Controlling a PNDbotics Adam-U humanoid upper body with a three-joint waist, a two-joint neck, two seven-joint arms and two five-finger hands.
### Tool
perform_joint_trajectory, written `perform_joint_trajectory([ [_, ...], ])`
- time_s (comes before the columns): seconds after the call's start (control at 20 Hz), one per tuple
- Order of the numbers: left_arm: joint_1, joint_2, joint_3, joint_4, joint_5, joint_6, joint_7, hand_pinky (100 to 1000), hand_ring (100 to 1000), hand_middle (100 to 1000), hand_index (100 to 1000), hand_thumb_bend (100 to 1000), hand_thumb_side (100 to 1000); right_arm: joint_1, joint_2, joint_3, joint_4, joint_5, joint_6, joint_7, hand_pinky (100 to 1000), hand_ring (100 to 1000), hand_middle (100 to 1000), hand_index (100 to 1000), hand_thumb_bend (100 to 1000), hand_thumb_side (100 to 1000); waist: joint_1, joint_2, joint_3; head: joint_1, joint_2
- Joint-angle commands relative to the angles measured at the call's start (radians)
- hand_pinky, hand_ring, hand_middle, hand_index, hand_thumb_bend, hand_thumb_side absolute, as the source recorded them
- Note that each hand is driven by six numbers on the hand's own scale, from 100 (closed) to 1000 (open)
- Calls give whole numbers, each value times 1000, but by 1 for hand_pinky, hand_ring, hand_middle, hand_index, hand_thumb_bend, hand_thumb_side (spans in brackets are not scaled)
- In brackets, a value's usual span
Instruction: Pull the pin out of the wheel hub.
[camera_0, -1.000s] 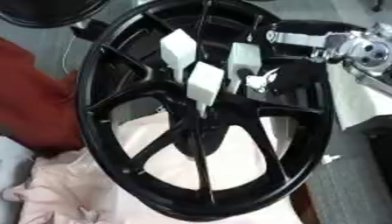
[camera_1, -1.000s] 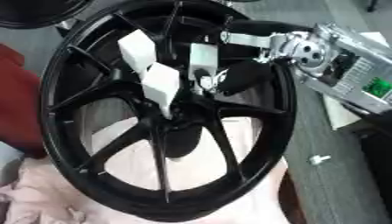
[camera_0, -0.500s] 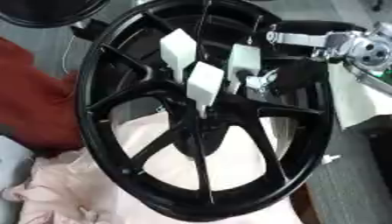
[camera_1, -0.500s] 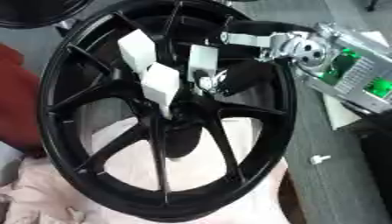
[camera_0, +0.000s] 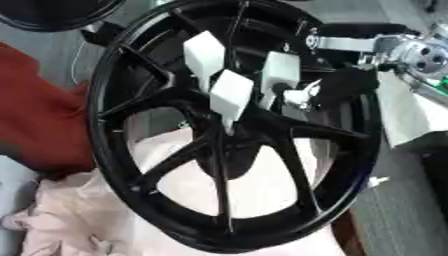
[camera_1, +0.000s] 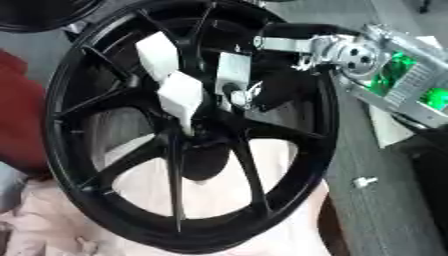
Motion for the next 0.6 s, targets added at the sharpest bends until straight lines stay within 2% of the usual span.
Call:
perform_joint_trajectory([
  [0.05, -7, 17, 1, -21, 3, -1, -3, 712, 613, 506, 710, 100, 833, -6, -36, -22, -7, -25, -3, -21, 906, 940, 497, 640, 100, 483, -3, -6, 0, -5, -11],
  [0.25, -7, 17, 1, -21, 4, -1, -3, 712, 613, 506, 710, 100, 832, -6, -37, -21, -7, -33, -5, -33, 906, 937, 492, 635, 100, 479, -2, -6, 0, -6, -10],
  [0.3, -6, 17, 1, -21, 4, -1, -3, 712, 614, 506, 710, 100, 830, -8, -37, -22, -7, -33, -5, -35, 898, 900, 445, 571, 100, 409, -2, -7, 0, -6, -9],
  [0.5, -5, 18, 1, -21, 6, 1, -3, 712, 615, 507, 709, 100, 831, -33, -36, -33, -7, -50, 15, -81, 892, 865, 412, 533, 100, 430, -4, -13, -2, -7, -7],
  [0.6, -5, 17, 1, -21, 7, 2, -3, 712, 615, 507, 710, 100, 825, -31, -43, -38, -7, -69, 15, -107, 889, 853, 402, 521, 100, 401, -6, -18, -1, -7, -5],
])
